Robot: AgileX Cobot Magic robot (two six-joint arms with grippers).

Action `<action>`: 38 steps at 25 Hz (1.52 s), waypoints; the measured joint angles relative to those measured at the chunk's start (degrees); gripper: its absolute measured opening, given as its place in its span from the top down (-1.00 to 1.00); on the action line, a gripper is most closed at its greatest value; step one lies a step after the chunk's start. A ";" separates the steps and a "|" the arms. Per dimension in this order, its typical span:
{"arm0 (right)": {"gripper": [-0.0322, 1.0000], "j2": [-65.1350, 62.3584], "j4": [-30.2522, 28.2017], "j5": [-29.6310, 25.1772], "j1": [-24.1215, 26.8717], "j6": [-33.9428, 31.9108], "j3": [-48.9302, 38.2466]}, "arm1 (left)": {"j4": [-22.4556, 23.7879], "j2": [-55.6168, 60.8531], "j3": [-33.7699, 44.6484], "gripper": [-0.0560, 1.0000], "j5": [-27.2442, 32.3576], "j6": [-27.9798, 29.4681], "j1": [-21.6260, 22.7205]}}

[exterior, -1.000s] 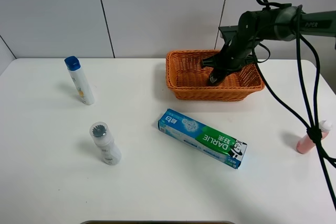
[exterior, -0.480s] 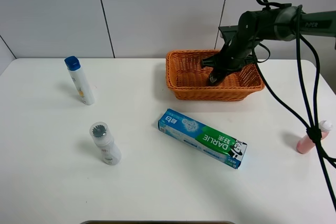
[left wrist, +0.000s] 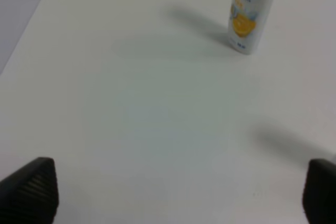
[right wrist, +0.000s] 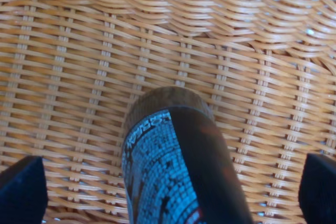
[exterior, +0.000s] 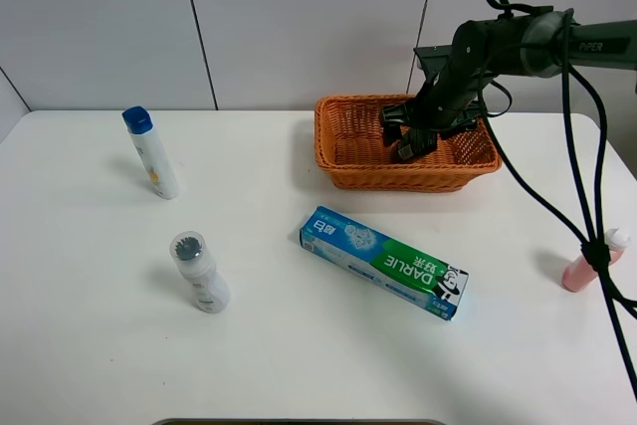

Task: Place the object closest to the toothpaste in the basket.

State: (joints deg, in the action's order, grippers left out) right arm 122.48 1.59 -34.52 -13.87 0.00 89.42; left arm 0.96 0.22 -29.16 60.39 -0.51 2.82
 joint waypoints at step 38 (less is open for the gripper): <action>-0.98 -37.66 -2.75 -6.29 -0.02 -0.81 -4.99 | 0.00 0.00 0.00 -0.88 0.00 0.00 0.00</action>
State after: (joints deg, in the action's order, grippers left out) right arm 84.82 -1.16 -40.81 -13.90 -0.81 84.44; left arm 0.97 0.22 -29.16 60.39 -0.51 2.82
